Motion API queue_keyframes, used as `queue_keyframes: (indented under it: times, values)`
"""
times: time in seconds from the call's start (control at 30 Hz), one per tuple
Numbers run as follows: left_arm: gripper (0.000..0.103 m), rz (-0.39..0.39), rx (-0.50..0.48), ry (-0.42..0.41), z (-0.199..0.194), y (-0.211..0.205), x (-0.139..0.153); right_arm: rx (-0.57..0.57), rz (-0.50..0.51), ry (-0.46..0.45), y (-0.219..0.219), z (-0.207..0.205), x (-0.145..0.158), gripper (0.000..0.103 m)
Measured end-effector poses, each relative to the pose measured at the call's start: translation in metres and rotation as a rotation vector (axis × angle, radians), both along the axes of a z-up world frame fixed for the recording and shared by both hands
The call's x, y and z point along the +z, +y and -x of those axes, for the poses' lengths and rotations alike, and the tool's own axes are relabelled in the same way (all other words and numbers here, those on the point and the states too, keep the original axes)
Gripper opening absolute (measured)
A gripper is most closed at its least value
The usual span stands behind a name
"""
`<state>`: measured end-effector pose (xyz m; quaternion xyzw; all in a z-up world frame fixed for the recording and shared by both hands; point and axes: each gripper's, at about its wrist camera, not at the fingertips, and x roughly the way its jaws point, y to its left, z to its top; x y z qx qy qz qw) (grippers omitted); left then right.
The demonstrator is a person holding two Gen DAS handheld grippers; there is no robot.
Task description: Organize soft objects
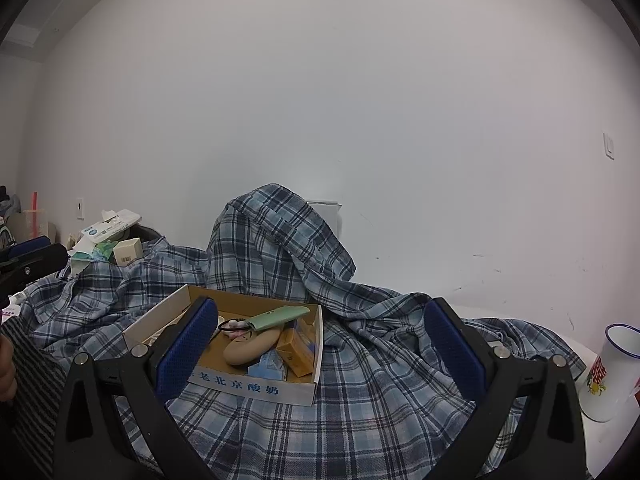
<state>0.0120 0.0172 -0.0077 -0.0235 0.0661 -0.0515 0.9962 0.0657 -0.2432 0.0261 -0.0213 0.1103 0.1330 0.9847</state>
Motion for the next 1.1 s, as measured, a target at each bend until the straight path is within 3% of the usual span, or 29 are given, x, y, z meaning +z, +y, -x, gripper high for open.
queue_keyframes:
  times: [1.1]
  values:
    - [0.103, -0.002, 0.001, 0.002, -0.0003, -0.0007, -0.0001, -0.009, -0.012, 0.008, -0.0031, -0.0012, 0.0, 0.103]
